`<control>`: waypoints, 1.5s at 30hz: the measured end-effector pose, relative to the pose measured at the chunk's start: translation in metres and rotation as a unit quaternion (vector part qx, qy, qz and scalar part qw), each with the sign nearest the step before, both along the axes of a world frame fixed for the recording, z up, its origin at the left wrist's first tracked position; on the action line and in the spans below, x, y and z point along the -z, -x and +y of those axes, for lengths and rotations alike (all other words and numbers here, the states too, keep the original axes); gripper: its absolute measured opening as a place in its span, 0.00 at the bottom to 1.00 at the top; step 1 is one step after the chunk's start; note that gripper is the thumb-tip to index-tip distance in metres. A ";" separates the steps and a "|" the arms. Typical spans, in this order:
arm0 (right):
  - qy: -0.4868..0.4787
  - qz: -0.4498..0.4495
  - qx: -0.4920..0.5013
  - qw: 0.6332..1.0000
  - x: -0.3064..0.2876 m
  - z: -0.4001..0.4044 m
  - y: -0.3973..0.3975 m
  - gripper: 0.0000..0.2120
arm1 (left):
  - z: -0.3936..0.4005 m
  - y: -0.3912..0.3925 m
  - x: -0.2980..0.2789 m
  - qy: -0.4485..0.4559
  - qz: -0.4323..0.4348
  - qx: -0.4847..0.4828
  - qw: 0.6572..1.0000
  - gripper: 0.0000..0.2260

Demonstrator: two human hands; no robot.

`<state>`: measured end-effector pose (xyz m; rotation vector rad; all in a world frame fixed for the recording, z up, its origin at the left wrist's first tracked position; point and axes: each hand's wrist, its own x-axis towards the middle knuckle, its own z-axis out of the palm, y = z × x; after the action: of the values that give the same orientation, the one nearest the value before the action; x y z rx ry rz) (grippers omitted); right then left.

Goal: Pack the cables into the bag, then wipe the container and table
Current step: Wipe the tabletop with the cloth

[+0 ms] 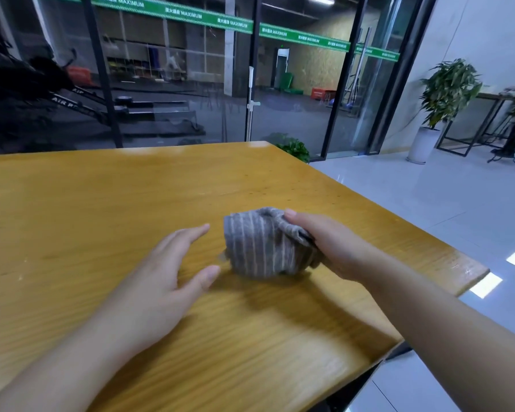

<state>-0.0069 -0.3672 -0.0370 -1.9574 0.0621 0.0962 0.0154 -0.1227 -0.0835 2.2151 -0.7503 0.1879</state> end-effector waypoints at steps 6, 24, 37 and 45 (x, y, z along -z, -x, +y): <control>-0.241 0.111 -0.088 0.960 -0.001 0.045 0.001 0.28 | -0.008 0.012 -0.016 0.283 0.260 0.050 0.922 0.20; -0.235 -0.011 -0.063 0.970 -0.005 0.050 0.004 0.08 | 0.009 0.012 -0.034 0.311 0.211 0.020 0.926 0.41; -0.269 0.067 0.008 0.961 -0.009 0.044 0.001 0.12 | 0.002 0.016 -0.032 0.306 0.217 0.061 0.925 0.29; -0.336 0.039 0.053 0.939 -0.010 0.051 -0.003 0.08 | 0.009 0.013 -0.034 0.280 0.215 0.087 0.932 0.22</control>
<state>-0.0042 -0.3158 -0.0266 -1.2616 0.1640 0.1070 0.0019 -0.1138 -0.0497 1.5585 -0.5545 -0.1571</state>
